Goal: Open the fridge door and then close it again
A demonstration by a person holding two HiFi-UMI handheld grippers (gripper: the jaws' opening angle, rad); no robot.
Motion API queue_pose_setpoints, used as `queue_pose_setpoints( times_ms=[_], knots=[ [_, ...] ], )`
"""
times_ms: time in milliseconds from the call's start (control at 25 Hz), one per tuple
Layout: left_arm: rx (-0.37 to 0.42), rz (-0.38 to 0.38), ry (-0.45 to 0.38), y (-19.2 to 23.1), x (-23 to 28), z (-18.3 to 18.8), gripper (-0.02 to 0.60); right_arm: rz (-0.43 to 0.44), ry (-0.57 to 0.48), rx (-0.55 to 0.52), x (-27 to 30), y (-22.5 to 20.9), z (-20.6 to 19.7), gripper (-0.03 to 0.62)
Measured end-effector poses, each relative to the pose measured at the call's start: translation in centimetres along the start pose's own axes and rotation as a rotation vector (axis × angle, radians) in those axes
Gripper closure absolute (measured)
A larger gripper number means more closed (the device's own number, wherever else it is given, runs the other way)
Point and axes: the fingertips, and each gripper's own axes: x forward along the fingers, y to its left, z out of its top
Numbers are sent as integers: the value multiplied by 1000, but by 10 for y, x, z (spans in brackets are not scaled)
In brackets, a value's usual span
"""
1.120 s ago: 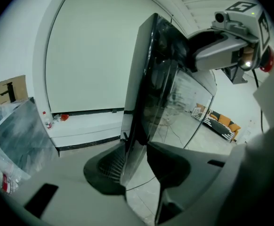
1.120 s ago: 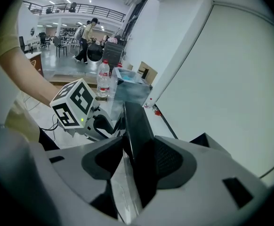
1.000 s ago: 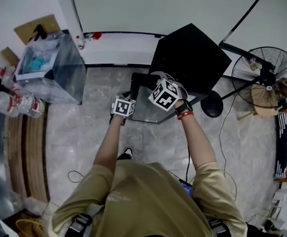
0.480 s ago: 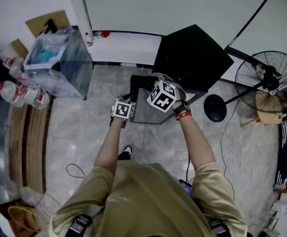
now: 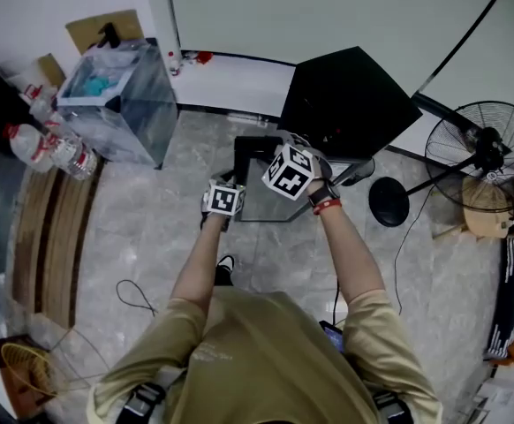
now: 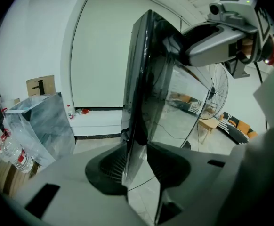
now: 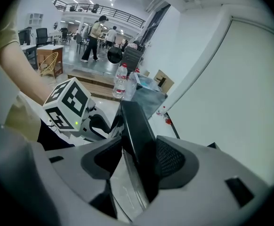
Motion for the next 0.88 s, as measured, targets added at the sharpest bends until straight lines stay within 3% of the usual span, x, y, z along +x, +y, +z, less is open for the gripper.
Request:
queue_pose_setpoints(
  times_ms=[880],
  knots=[
    [-35, 92, -1, -40, -41, -42, 450, 21, -36, -102, -32, 52, -12, 341]
  ],
)
